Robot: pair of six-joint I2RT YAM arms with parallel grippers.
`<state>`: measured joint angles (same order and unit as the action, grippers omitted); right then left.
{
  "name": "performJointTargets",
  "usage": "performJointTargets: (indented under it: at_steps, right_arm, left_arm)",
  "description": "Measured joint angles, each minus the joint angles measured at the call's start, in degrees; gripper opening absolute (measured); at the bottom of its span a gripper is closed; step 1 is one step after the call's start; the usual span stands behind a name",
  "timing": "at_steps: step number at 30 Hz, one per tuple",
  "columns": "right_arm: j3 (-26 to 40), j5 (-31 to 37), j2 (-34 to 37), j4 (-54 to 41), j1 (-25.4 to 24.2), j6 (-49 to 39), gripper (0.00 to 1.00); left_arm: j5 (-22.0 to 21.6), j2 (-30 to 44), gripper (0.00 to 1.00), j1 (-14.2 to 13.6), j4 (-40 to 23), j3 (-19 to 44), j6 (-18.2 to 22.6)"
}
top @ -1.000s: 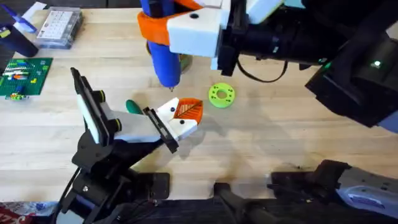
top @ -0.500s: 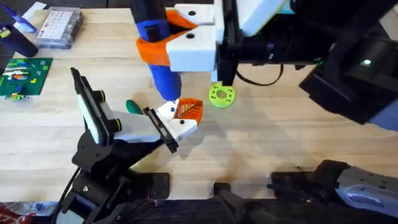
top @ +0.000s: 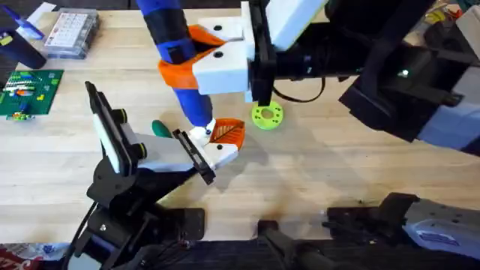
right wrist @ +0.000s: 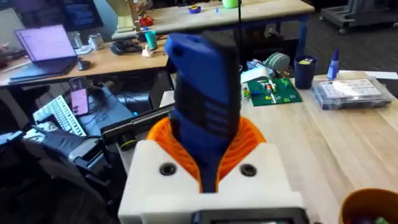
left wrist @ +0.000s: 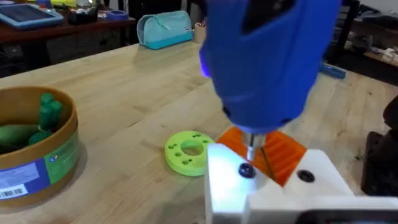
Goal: Pick up the gripper from the table and insert it into the empty holder that is missing its gripper. Then pick up a screw, insert it into the mounting hole, and use the screwdriver to tighten it. Finally, clean up the table by picking up the vegetable and placing it into the bucket.
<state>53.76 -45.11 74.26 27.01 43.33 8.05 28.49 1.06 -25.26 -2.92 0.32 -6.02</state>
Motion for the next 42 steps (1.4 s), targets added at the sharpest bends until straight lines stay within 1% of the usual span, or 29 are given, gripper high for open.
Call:
performJointTargets:
  at_steps: [9,23,42]
  right_arm:
    - [-1.32,-0.02,0.00,1.65,0.00,-0.04,0.078]
    - [-1.44,-0.19,0.00,1.70,-1.40,-0.15,0.079]
    - [-1.44,-0.41,0.00,0.63,-1.22,-0.15,0.078]
  left_arm:
    - [0.00,0.00,0.018,0.00,0.00,0.00,-0.02]
    - [0.00,0.00,0.018,0.00,0.00,0.00,0.00]
    - [0.00,0.00,0.018,0.00,0.00,0.00,0.00]
